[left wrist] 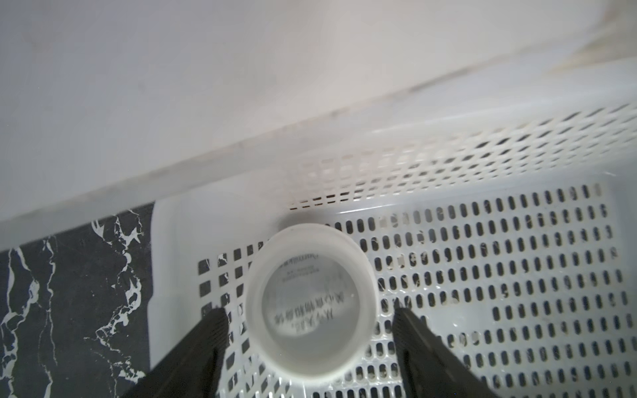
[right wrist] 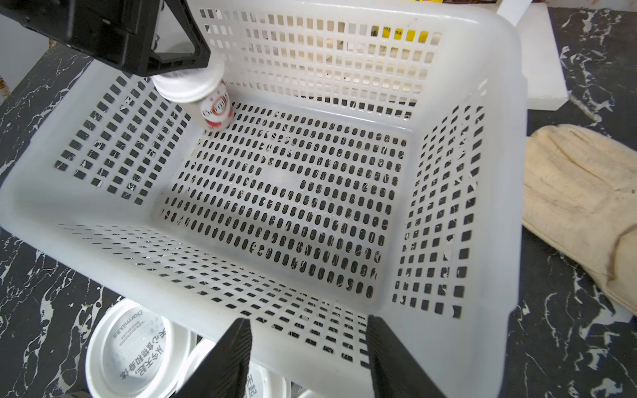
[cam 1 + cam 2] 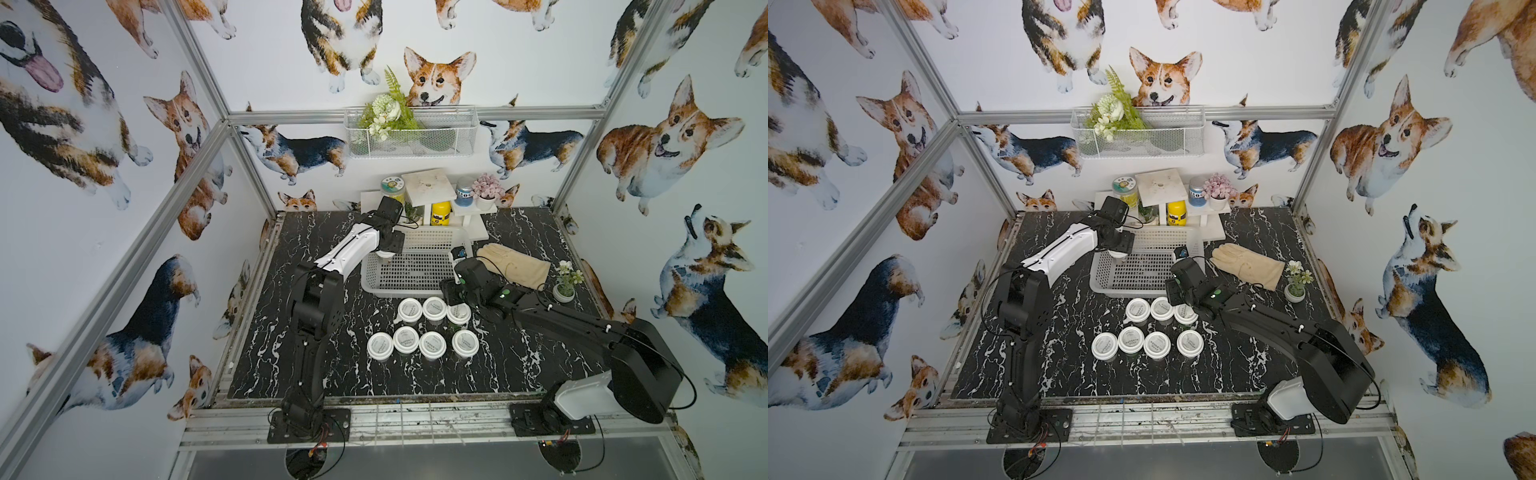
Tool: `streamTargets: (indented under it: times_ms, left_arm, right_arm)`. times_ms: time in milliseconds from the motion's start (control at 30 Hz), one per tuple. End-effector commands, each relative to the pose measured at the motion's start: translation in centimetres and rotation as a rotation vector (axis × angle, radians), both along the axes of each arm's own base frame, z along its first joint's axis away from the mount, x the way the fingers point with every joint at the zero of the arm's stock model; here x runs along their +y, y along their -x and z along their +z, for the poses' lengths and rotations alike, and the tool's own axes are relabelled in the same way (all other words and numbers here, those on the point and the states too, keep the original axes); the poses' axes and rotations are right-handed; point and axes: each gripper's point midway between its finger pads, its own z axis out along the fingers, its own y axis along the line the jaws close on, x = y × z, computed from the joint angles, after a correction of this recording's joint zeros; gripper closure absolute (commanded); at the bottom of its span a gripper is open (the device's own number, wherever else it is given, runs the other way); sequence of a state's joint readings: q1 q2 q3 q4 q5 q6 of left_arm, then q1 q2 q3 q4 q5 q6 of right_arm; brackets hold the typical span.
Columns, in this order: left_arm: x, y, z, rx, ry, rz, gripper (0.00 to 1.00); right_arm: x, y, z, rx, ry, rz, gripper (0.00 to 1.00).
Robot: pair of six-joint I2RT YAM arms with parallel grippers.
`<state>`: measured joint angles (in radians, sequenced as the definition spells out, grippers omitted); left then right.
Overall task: Put the yogurt in the basket
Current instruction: Place the yogurt in the basket.
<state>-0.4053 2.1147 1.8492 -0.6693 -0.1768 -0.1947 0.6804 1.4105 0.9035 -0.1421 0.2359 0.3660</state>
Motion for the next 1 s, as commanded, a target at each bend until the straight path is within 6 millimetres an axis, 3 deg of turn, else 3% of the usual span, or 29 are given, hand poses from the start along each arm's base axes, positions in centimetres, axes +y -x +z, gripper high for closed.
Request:
streamTargets:
  times_ms: [0, 200, 267, 367, 467, 533, 733, 767, 967]
  left_arm:
    - [-0.4, -1.1, 1.6, -0.094, 0.01, -0.005, 0.16]
    - [0.5, -0.9, 1.6, -0.117, -0.02, 0.028, 0.15]
    - [0.8, -0.6, 3.3, -0.175, -0.008, 0.041, 0.15]
    - [1.5, 0.7, 7.8, -0.35, 0.033, 0.086, 0.15]
    - [2.3, 4.3, 11.4, -0.545, 0.172, 0.12, 0.16]
    - [3.4, 6.7, 12.1, -0.617, 0.249, 0.149, 0.15]
    - [6.3, 11.9, 11.8, -0.733, 0.34, 0.222, 0.16]
    - [7.0, 12.7, 10.9, -0.734, 0.335, 0.238, 0.16]
    - [9.8, 15.7, 9.8, -0.757, 0.349, 0.315, 0.19]
  right_arm:
    - [0.1, -0.1, 0.2, -0.003, 0.009, 0.0, 0.41]
    - [0.1, -0.1, 0.2, -0.003, 0.012, 0.0, 0.41]
    - [0.1, -0.1, 0.1, -0.001, 0.016, -0.001, 0.41]
    - [0.2, -0.1, 0.4, -0.014, 0.02, -0.002, 0.41]
    - [1.0, 0.6, 1.3, -0.058, 0.053, 0.013, 0.38]
    - [1.7, 1.1, 1.8, -0.088, 0.074, 0.028, 0.38]
    - [2.7, 2.9, 3.6, -0.148, 0.065, 0.064, 0.38]
    - [2.8, 3.2, 3.9, -0.156, 0.06, 0.07, 0.38]
    - [6.1, 8.1, 5.3, -0.161, -0.012, 0.164, 0.38]
